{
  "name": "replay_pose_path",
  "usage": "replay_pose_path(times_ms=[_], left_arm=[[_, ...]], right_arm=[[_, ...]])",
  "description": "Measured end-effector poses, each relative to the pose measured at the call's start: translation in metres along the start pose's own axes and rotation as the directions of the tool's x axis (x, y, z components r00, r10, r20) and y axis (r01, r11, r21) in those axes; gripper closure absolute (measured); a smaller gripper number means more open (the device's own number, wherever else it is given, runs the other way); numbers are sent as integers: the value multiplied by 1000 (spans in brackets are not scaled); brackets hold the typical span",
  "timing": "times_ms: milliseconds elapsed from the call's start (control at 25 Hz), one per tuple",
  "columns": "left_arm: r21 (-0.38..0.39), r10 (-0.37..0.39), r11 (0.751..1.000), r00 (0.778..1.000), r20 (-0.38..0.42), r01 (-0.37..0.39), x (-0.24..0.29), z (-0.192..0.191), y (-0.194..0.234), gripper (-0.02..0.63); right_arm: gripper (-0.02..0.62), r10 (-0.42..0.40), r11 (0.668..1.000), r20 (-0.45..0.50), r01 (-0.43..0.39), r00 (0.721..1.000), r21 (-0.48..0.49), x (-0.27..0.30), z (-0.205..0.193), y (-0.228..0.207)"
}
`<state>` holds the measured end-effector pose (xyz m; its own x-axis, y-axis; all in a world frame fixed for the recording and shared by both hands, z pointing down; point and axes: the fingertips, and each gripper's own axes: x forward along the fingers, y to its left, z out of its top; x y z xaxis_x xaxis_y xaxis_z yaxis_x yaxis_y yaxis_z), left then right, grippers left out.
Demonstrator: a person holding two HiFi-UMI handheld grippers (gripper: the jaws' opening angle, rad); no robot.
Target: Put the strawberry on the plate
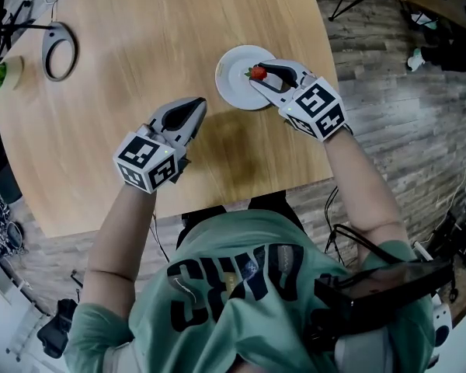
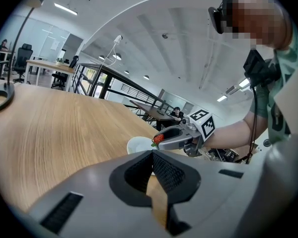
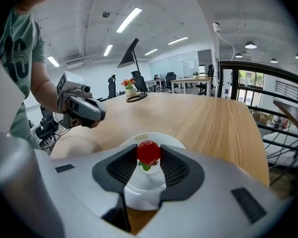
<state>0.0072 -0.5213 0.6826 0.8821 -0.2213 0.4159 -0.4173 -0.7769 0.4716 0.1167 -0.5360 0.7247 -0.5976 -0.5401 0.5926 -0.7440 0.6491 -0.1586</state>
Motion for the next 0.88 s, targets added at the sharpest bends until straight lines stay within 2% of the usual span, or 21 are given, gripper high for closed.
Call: replay_pose_path(times_ms=[280, 360, 400, 880], left_arm=[[-5, -5, 1000, 1000, 0, 5, -2, -4, -3, 601], [-8, -6, 1000, 1000, 1, 6, -2, -5, -5, 601], [-9, -5, 1000, 1000, 2, 5, -3, -5, -6, 601], [-5, 1, 1000, 1000, 20, -1, -24, 4, -2, 601]], right_arm=[[445, -3, 999, 0, 3, 1000, -40, 6, 0, 4], [337, -3, 999, 14, 3, 1000, -42, 4, 2, 5], [318, -4, 999, 23, 5, 1000, -42, 2, 4, 5], [314, -27, 999, 48, 29, 998, -33, -2, 23, 9]])
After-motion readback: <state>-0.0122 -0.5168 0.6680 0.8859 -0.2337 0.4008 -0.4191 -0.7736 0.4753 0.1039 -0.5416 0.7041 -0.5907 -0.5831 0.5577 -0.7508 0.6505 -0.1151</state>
